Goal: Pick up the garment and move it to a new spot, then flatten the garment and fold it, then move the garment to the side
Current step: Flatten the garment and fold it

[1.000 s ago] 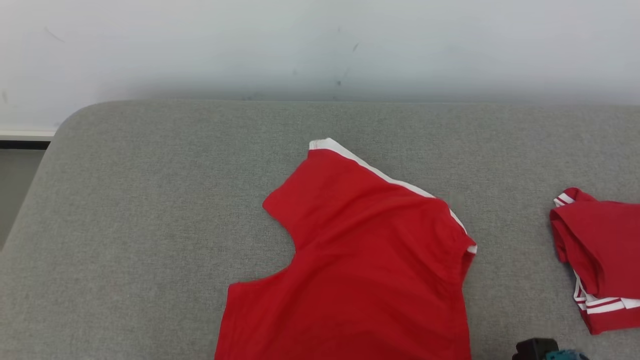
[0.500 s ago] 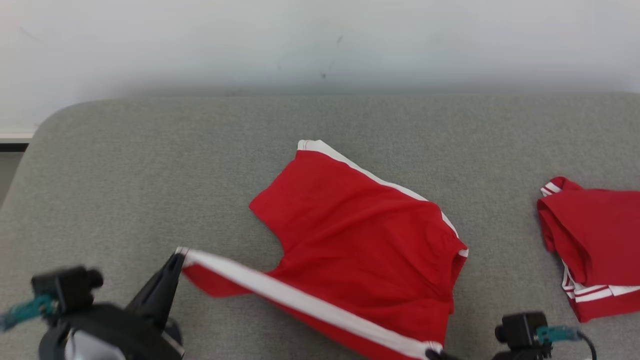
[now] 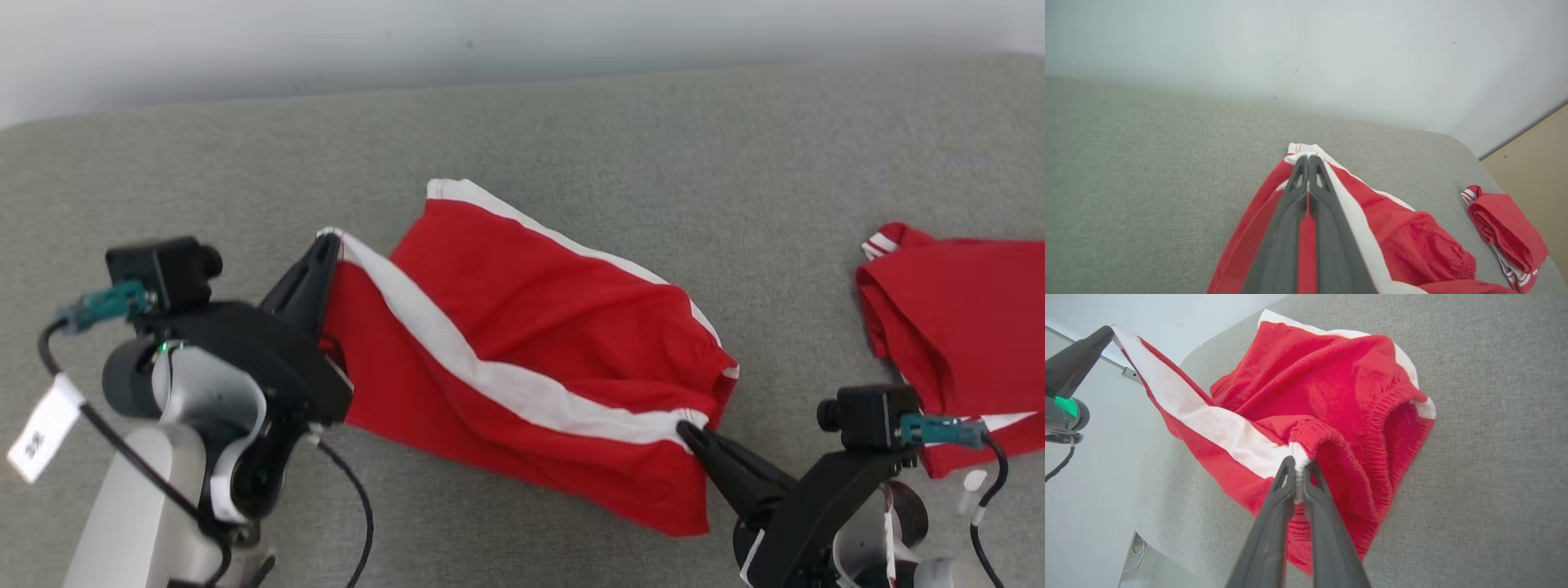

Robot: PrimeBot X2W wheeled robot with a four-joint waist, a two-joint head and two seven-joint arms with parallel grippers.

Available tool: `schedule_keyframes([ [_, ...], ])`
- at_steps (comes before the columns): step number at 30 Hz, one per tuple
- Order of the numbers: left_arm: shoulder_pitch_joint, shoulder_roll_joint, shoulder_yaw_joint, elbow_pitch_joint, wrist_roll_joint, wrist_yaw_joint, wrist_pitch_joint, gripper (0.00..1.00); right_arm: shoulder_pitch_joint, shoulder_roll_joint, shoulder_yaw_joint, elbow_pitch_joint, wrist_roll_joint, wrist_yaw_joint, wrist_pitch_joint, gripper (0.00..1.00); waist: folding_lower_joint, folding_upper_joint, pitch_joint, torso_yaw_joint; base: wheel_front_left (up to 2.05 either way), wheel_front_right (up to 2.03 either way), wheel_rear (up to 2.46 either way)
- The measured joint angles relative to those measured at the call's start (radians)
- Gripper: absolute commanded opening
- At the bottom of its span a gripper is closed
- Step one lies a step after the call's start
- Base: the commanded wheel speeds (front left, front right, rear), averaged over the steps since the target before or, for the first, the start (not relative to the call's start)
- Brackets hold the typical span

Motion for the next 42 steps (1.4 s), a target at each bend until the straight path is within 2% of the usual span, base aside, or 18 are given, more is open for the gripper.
schedule_keyframes([
  [15,-0.3,-0.043,0.031,0.306,0.053,0.017,-0.109,0.0,-0.146,0.096,-0.065,0.068,0.006,-0.009,-0.117,0.0,-0.0001,0.0,0.117,-0.096,0.0,0.0,0.0],
  [36,-0.419,-0.038,0.017,0.536,0.105,0.007,-0.177,0.0,-0.241,0.125,-0.038,0.216,0.02,-0.01,-0.205,0.0,-0.0002,0.0,0.162,-0.143,0.0,0.0,0.0],
  [37,-0.423,-0.038,0.016,0.549,0.105,0.002,-0.182,0.0,-0.251,0.126,-0.038,0.225,0.021,-0.01,-0.213,0.11,-0.0002,-0.0001,0.163,-0.143,0.0,0.0,0.0],
  [38,-0.428,-0.036,0.013,0.557,0.107,0.0,-0.19,0.25,-0.258,0.126,-0.038,0.231,0.021,-0.01,-0.221,1.0,-0.0002,-0.0001,0.164,-0.143,0.0,0.0,0.0],
  [39,-0.437,-0.034,0.007,0.566,0.114,-0.001,-0.195,0.7,-0.266,0.127,-0.038,0.24,0.021,-0.01,-0.23,1.0,-0.0002,-0.0001,0.165,-0.143,0.0,0.0,0.0],
  [40,-0.443,-0.033,0.002,0.572,0.119,-0.001,-0.199,1.0,-0.271,0.127,-0.04,0.245,0.021,-0.01,-0.239,1.0,-0.0002,0.0,0.166,-0.143,0.0,0.0,0.0],
  [42,-0.451,-0.033,-0.002,0.586,0.122,-0.002,-0.209,1.0,-0.275,0.127,-0.037,0.254,0.021,-0.011,-0.248,1.0,-0.0003,-0.0001,0.167,-0.143,0.0,0.0,0.0],
])
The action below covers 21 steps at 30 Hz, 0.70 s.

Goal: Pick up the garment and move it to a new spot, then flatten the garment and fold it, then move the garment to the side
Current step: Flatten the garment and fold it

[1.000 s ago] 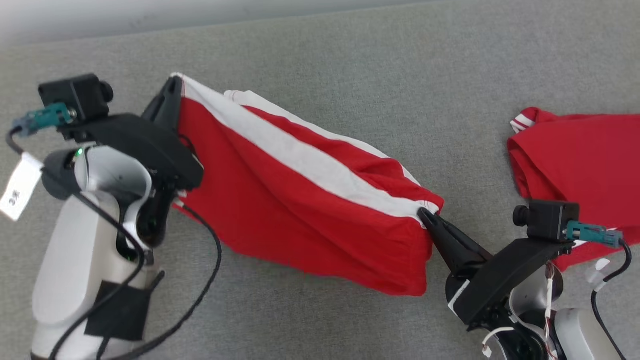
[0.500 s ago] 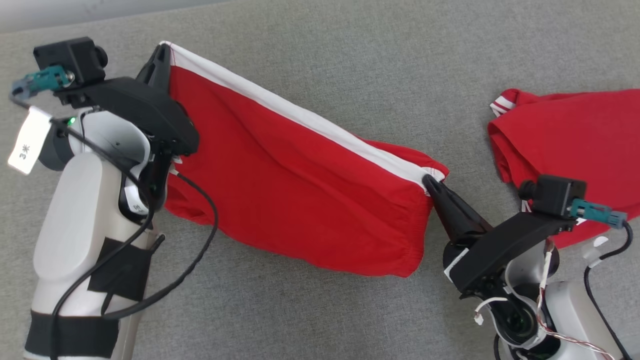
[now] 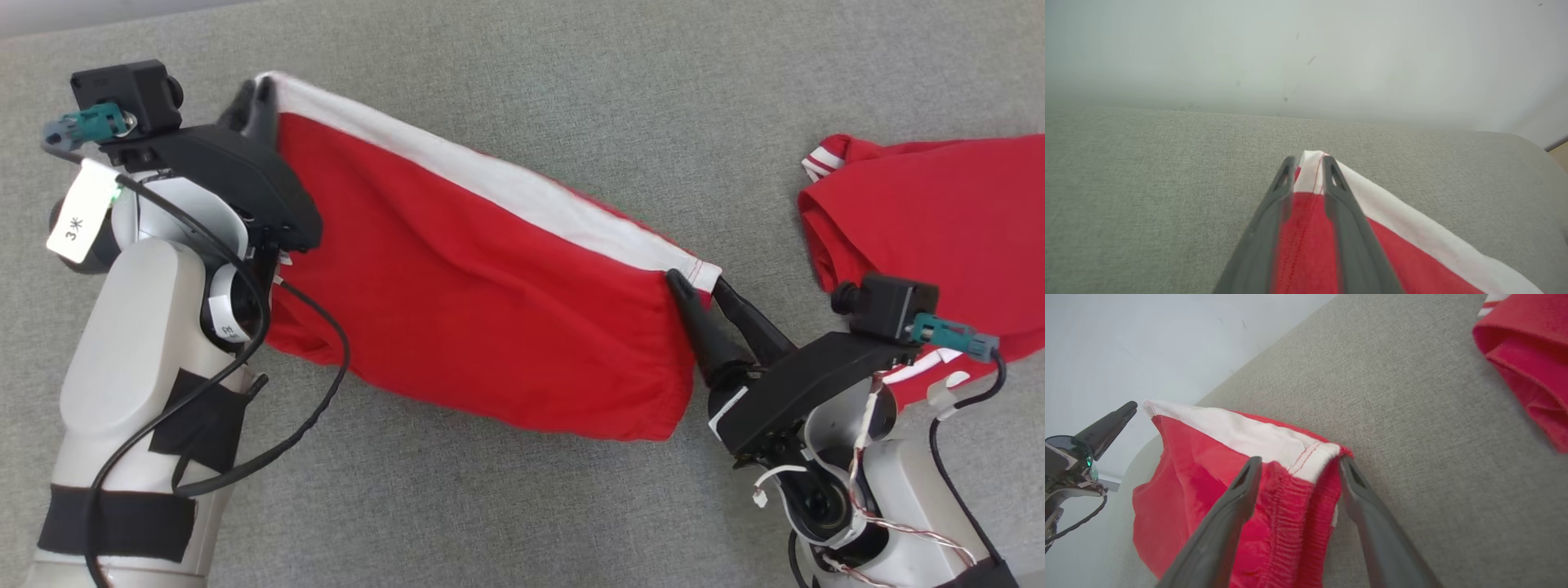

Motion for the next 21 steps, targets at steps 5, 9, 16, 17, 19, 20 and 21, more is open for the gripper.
schedule_keyframes([
  [5,-0.007,-0.003,-0.011,0.051,0.005,-0.009,-0.027,1.0,-0.017,0.001,0.012,0.033,0.001,0.002,-0.026,1.0,0.0001,0.0,-0.007,0.006,0.0,0.0,0.0],
  [9,-0.007,-0.002,-0.015,0.081,0.023,-0.018,-0.056,1.0,-0.018,0.002,0.024,0.053,0.021,0.021,-0.035,1.0,-0.0001,0.0,-0.024,0.013,0.0,0.0,0.0],
  [16,0.0,-0.002,-0.021,0.133,0.026,-0.027,-0.101,1.0,0.02,-0.007,0.05,0.086,0.054,0.06,0.002,1.0,-0.0001,0.0,-0.073,0.028,0.0,0.0,0.0],
  [17,0.002,-0.001,-0.021,0.14,0.026,-0.032,-0.11,1.0,0.035,-0.017,0.048,0.088,0.054,0.06,0.003,1.0,-0.0001,0.0,-0.083,0.03,0.0,0.0,0.0],
  [19,0.019,0.002,-0.02,0.148,0.026,-0.035,-0.129,1.0,0.062,-0.039,0.037,0.089,0.049,0.06,0.003,1.0,-0.0001,0.0,-0.103,0.034,0.0,0.0,0.0],
  [20,0.033,0.002,-0.02,0.151,0.026,-0.035,-0.14,1.0,0.072,-0.046,0.027,0.088,0.049,0.057,0.002,1.0,-0.0002,-0.0001,-0.115,0.036,0.0,0.0,0.0],
  [21,0.046,0.003,-0.02,0.152,0.027,-0.035,-0.151,1.0,0.079,-0.052,0.017,0.086,0.049,0.054,0.001,1.0,-0.0002,-0.0001,-0.126,0.038,0.0,0.0,0.0],
])
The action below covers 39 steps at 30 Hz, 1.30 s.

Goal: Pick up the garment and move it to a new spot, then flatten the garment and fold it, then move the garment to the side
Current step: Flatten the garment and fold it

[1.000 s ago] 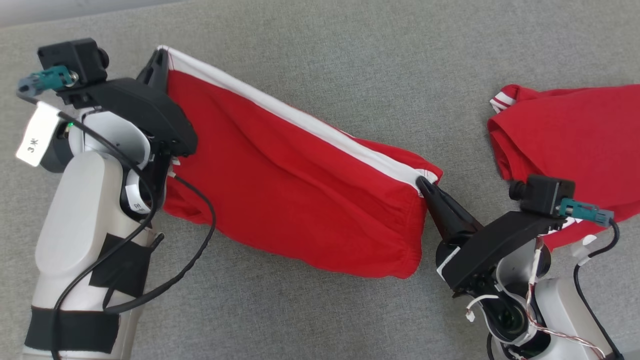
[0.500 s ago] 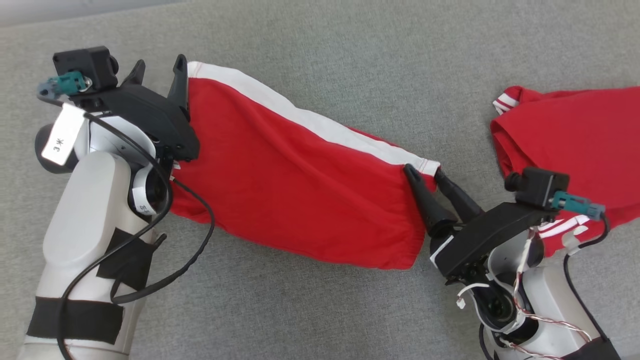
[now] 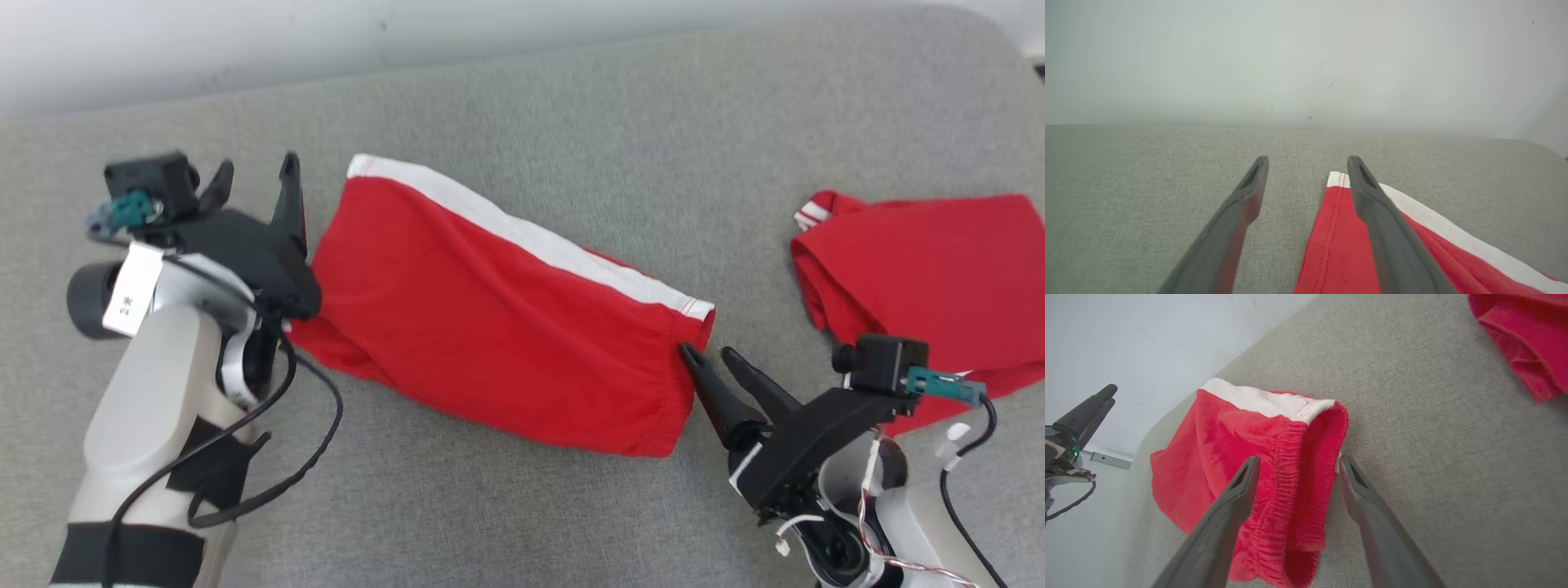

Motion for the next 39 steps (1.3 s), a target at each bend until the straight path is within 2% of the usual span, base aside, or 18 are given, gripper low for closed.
schedule_keyframes([
  [4,0.041,0.018,0.003,0.002,0.0,-0.017,-0.053,1.0,0.018,-0.023,-0.007,-0.007,-0.038,-0.001,-0.018,1.0,0.0,0.0,-0.051,0.006,0.0,0.0,0.0],
  [7,0.098,0.009,-0.004,-0.035,0.001,-0.028,-0.111,1.0,0.032,-0.028,-0.01,-0.019,-0.07,-0.001,-0.057,1.0,0.0,0.0,-0.092,0.011,0.0,0.0,0.0],
  [12,0.217,0.001,-0.041,-0.104,0.003,-0.073,-0.196,1.0,0.065,-0.024,-0.029,-0.024,-0.133,-0.019,-0.15,1.0,-0.0001,0.0,-0.162,0.021,0.0,0.0,0.0],
  [17,0.373,0.011,-0.07,-0.188,0.017,-0.088,-0.263,1.0,0.133,0.006,-0.07,-0.028,-0.173,-0.043,-0.262,1.0,-0.0001,-0.0001,-0.23,0.035,0.0,0.0,0.0],
  [21,0.557,0.04,-0.073,-0.278,0.017,-0.086,-0.269,1.0,0.203,0.027,-0.121,-0.036,-0.213,-0.056,-0.37,1.0,-0.0002,-0.0002,-0.29,0.054,0.0,0.0,0.0],
  [26,0.728,0.071,-0.055,-0.361,0.005,-0.069,-0.271,1.0,0.239,0.041,-0.139,-0.042,-0.239,-0.061,-0.437,1.0,-0.0001,-0.0002,-0.327,0.076,0.0,0.0,0.0],
  [32,0.823,0.094,-0.041,-0.445,-0.011,-0.068,-0.273,1.0,0.263,0.051,-0.174,-0.04,-0.246,-0.062,-0.494,1.0,0.0,-0.0002,-0.34,0.103,0.0,0.0,0.0],
  [39,0.857,0.128,-0.033,-0.521,-0.018,-0.071,-0.267,1.0,0.279,0.055,-0.201,-0.01,-0.246,-0.062,-0.501,1.0,0.0001,-0.0002,-0.335,0.118,0.0,0.0,0.0],
])
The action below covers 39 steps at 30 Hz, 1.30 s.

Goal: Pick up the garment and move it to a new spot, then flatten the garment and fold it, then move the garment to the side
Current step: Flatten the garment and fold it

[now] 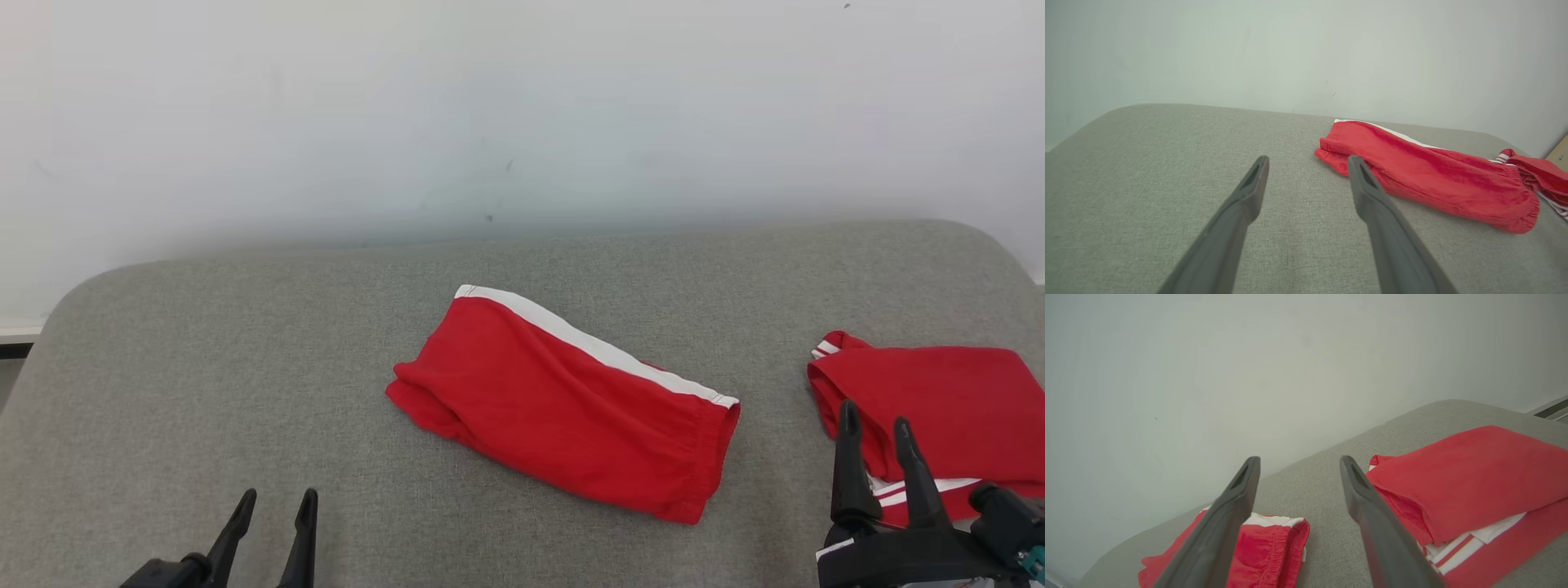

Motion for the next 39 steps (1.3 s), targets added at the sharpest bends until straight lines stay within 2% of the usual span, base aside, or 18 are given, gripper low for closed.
schedule_keyframes([
  [9,0.017,-0.001,-0.006,-0.063,-0.03,-0.007,0.036,1.0,-0.003,0.002,0.025,0.008,-0.019,0.0,-0.005,1.0,0.0001,0.0,0.009,-0.005,0.0,0.0,0.0],
  [15,-0.001,-0.001,-0.008,-0.065,-0.045,-0.007,0.108,1.0,-0.015,0.006,0.069,0.014,-0.033,0.0,0.002,1.0,0.0001,0.0001,0.027,-0.02,0.0,0.0,0.0],
  [23,-0.136,0.004,-0.019,-0.041,-0.035,0.003,0.225,1.0,-0.035,0.006,0.1,-0.011,-0.041,0.0,0.011,1.0,0.0001,0.0002,0.071,-0.071,0.0,0.0,0.0],
  [31,-0.304,0.011,0.001,0.049,-0.052,0.003,0.342,1.0,-0.07,0.006,0.1,-0.035,-0.044,0.0,0.019,1.0,0.0002,0.0002,0.144,-0.141,0.0,0.0,0.0],
  [39,-0.433,0.038,0.028,0.153,-0.051,0.031,0.441,1.0,-0.121,0.006,0.108,-0.051,-0.044,0.0,0.02,1.0,0.0003,0.0003,0.233,-0.209,0.0,0.0,0.0],
])
